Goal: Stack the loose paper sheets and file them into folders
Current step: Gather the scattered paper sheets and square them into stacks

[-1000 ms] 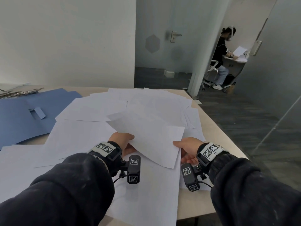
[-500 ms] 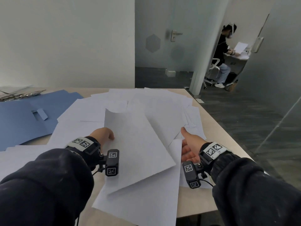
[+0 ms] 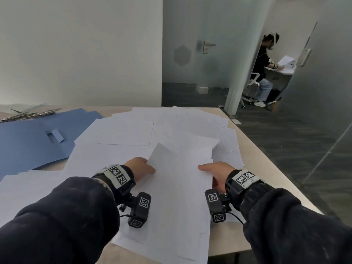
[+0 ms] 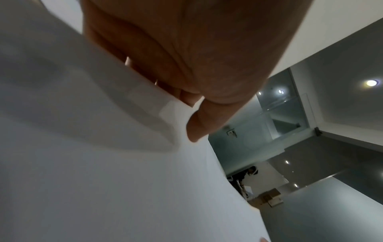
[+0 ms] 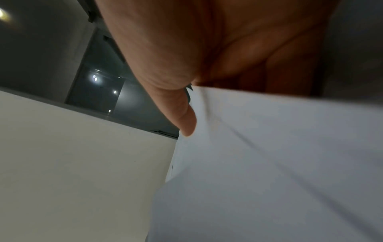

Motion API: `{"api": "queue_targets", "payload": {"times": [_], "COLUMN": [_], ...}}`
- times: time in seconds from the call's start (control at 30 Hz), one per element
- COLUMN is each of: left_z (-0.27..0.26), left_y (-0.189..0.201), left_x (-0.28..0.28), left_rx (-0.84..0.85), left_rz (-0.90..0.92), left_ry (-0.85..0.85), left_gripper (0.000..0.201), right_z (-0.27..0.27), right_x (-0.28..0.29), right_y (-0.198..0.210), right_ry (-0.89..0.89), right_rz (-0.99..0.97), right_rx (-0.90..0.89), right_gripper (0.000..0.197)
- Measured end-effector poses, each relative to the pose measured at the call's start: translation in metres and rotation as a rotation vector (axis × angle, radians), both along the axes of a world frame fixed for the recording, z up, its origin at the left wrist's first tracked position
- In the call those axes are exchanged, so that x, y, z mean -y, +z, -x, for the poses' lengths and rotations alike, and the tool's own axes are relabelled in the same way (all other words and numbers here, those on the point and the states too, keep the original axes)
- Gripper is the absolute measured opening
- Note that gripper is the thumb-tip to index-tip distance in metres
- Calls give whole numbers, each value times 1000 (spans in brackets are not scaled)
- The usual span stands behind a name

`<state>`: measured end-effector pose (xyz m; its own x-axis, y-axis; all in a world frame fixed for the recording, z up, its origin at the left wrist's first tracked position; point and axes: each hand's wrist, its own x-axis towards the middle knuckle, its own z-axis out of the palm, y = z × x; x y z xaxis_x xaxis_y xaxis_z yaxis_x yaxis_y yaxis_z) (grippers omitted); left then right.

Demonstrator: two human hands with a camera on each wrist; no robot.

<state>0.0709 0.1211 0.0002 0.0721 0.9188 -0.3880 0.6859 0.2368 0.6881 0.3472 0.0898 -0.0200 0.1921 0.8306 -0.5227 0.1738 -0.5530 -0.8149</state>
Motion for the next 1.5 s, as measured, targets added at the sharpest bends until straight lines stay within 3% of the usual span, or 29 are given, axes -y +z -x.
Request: {"api": "queue_targets", "payload": {"times": [0.07, 0.2, 0.27, 0.4, 0.53, 0.63, 0.67, 0.77, 0.83, 1.07, 1.17, 1.27, 1.37, 1.43, 1.5], "left_z": [-3, -1, 5, 22, 25, 22, 21, 22, 24, 35, 37, 33, 26, 23, 20], "left_y": [-3, -7, -6, -1, 1, -4, -6, -11, -12, -14, -15, -14, -3, -2, 0], "left_x": [1, 2, 2, -4, -8, -5, -4, -1, 2, 7, 8, 10, 20, 20, 18], "left_rx": [15, 42, 34, 22, 146, 229, 243, 267, 254, 279, 300, 310, 226, 213, 235], "left_rz": [18, 1, -91, -312, -238, -180, -172, -161, -134, -19, 58, 127, 136, 143, 85], "left_ry": [-24, -5, 43, 169, 174, 190, 196, 224, 226, 149, 73, 8, -87, -85, -33], "left_gripper": [29, 29, 30, 65, 57, 34, 30, 26, 22, 22, 27, 39, 30, 26, 30], "right_z": [-1, 3, -6, -19, -21, -29, -32, -25, -25, -26, -42, -51, -18, -9, -4], "right_x": [-13, -15, -17, -14, -10, -20, -24, -14, -13, -5, -24, -39, -13, -3, 2], "right_y": [-12, -7, -6, 1, 7, -5, -10, -1, 0, 7, -19, -45, -12, 4, 14], "right_ry": [91, 134, 121, 94, 41, 22, 14, -79, -122, -223, -195, -109, -25, -13, -25], "right_rz": [-44, -93, -132, -183, -186, -170, -162, -137, -118, -121, -107, -23, -20, -79, -225], "right_rx": [115, 242, 255, 210, 88, 57, 48, 49, 59, 6, -58, -83, 9, 41, -10], "right_gripper": [72, 37, 36, 38, 30, 60, 61, 35, 47, 54, 62, 82, 36, 30, 11]}}
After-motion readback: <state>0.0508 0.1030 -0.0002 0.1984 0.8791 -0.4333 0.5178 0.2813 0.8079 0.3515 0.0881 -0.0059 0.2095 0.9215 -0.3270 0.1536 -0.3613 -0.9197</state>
